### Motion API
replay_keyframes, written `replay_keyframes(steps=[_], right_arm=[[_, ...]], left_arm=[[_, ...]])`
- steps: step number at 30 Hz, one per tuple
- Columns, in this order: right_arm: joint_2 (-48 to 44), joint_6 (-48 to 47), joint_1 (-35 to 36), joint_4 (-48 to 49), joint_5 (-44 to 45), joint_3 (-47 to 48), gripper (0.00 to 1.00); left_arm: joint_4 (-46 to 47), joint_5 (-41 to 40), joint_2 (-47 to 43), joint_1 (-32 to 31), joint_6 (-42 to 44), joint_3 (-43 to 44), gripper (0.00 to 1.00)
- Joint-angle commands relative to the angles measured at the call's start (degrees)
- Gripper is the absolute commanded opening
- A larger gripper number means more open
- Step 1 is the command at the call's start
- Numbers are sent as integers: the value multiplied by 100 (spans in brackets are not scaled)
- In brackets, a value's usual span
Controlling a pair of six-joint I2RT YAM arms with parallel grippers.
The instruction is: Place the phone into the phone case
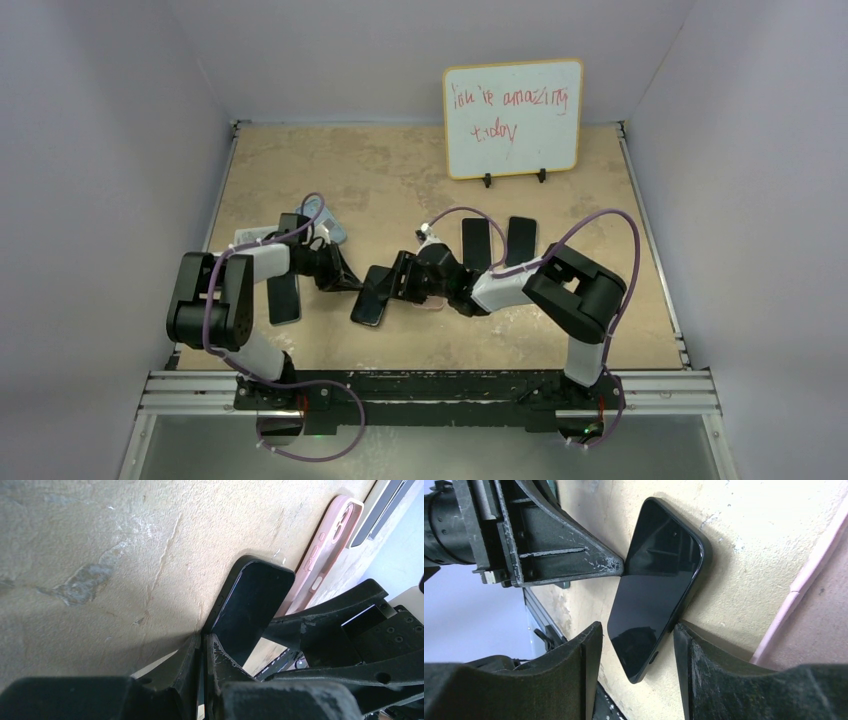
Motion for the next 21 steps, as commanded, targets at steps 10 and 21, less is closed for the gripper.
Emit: replay_keyframes(steps=[10,21], right_arm=[[5,622,41,1581,97,-143,55],[33,698,19,503,255,17,49]], left_arm=[[98,246,-190,-82,-167,-219,9],[132,286,-202,-85,-181,-243,8]])
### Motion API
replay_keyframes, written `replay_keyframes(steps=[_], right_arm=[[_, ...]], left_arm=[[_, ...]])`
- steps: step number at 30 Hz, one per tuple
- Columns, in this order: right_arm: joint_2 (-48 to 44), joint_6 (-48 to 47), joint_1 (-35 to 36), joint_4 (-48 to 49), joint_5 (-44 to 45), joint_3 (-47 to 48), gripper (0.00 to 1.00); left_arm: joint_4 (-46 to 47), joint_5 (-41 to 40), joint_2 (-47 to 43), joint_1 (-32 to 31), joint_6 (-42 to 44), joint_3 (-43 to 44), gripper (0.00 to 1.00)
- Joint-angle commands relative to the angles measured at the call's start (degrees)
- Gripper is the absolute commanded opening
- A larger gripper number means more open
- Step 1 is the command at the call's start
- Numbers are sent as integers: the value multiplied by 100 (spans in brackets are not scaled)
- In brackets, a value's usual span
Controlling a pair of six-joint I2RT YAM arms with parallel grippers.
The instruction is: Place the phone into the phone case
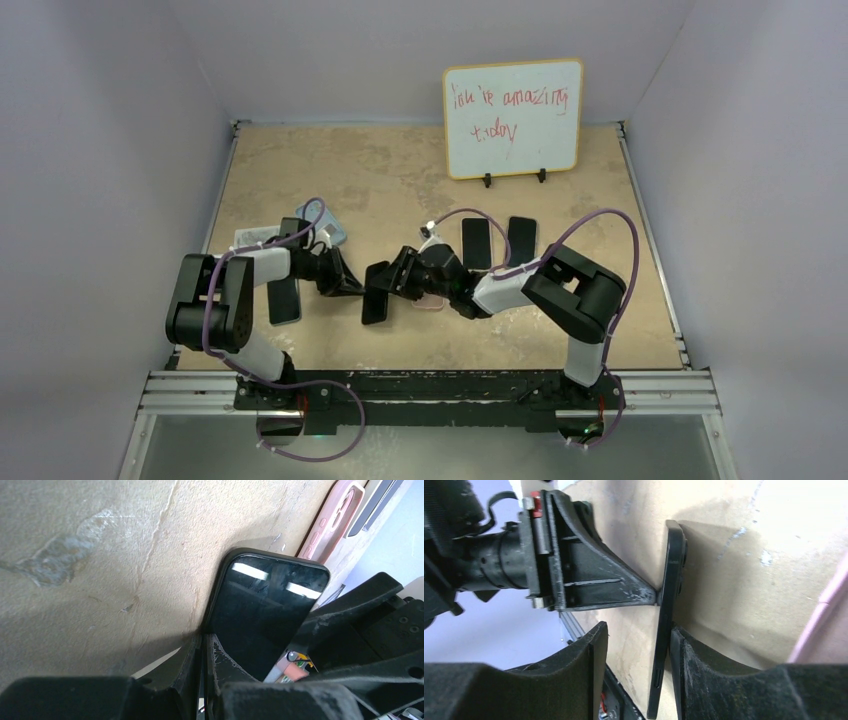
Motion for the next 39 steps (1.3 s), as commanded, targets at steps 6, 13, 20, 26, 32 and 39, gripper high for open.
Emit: replay_keyframes(steps=[6,13,20,26,32,39], right_arm=[[5,-19,15,-820,133,253,23],[-296,-336,-19,-1166,99,332,0],[-1020,-892,-158,-2020,-192,482,0],[-1869,-1386,-542,-3107,-388,443,0],[-2660,-1819,-1251,-4234,-493,416,0],[-2689,-1949,-1947,-4705,-1068,489,0]], left_arm=[[90,121,-138,-65,-46,-55,8],[-147,51,-418,-65,51,82,35],[-424,136,-1143,-92,81,393,82],[-543,-51,-1429,-639,190,809,88],[87,-95,-1392,-1241,22,877,88],[725,75,-785,-1346,-82,960,86]])
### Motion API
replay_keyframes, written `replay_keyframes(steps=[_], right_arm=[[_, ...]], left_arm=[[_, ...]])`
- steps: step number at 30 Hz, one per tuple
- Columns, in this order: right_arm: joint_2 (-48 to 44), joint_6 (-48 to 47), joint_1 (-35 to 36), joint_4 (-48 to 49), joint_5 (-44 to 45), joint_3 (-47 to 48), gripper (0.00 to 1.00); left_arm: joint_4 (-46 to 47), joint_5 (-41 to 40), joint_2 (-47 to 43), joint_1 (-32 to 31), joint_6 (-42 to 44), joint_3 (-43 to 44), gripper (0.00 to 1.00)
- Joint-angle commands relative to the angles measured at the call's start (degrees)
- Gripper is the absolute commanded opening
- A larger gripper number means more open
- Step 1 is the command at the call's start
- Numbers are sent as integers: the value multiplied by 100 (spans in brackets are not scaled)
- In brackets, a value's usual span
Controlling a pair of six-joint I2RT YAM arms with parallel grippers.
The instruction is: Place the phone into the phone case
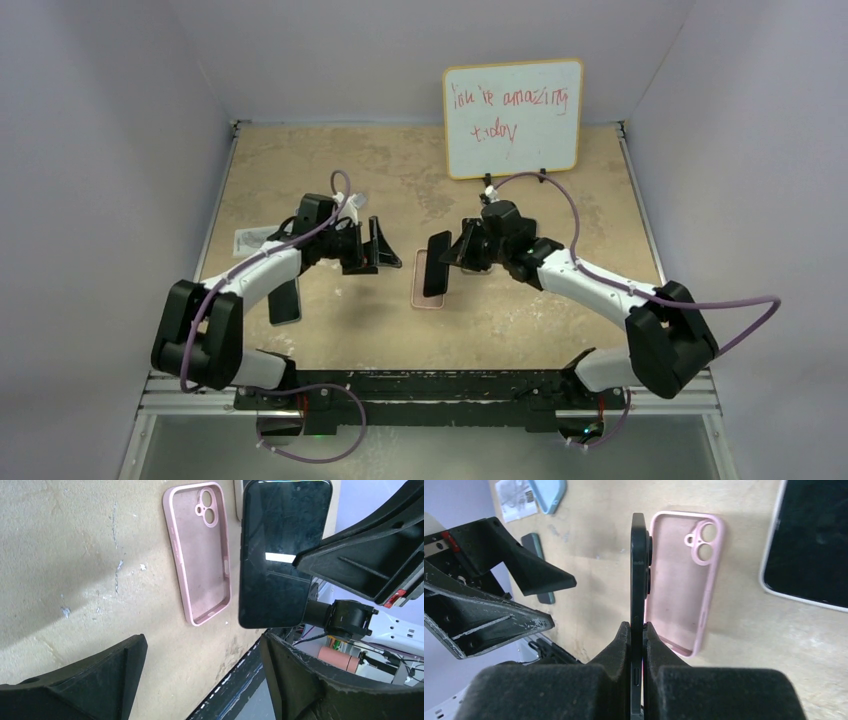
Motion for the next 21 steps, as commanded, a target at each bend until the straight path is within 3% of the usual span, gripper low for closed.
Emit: replay_keyframes(steps=[1,21], right_arm=[[43,-201,-240,-310,-617,275,0],[1349,-158,-517,751,-1146,235,0]], left_arm=[[641,198,434,-79,-128,228,85],[1730,156,1461,-411,-617,70,70]])
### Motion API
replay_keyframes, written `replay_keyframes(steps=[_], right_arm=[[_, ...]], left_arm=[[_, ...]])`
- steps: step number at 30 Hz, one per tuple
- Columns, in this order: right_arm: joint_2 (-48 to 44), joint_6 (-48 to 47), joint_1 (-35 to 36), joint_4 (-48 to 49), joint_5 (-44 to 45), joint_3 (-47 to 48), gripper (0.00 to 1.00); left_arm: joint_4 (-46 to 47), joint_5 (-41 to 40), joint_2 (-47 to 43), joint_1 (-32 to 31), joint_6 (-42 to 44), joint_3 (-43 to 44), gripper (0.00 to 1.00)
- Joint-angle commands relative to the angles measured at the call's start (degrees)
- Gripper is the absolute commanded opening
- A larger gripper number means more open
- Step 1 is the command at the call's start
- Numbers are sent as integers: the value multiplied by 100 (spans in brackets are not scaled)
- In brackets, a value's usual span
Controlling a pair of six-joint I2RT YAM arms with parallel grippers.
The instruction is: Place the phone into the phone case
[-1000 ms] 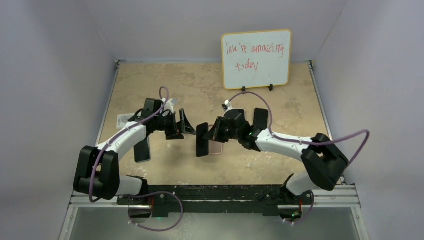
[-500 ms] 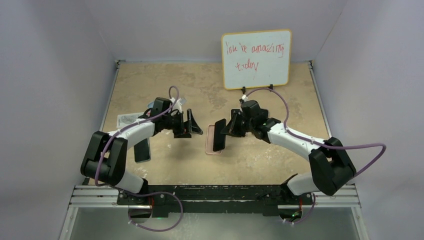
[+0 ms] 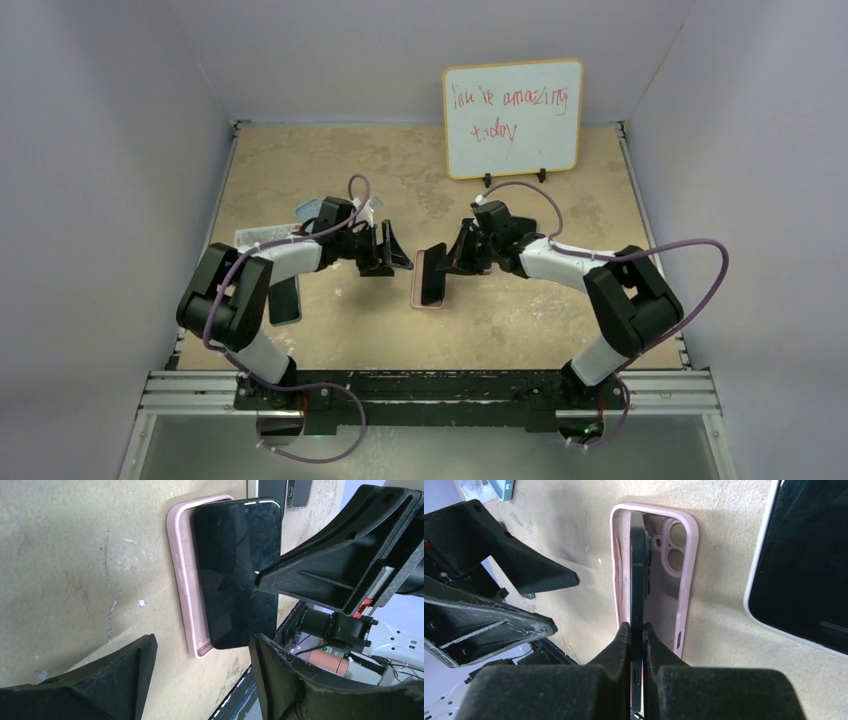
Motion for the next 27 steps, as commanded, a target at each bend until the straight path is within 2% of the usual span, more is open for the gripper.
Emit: replay_keyframes(steps=[1,18,27], right_arm=[[55,-80,-19,505,-281,91,0],[571,-142,-26,1215,-307,-432,0],[699,264,-7,1947,3,-787,0]], left_arm=[[550,66,176,-141,-140,24,69],[1157,-97,666,-504,-432,-189,55],[1395,-182,682,-846,-621,-285,44]])
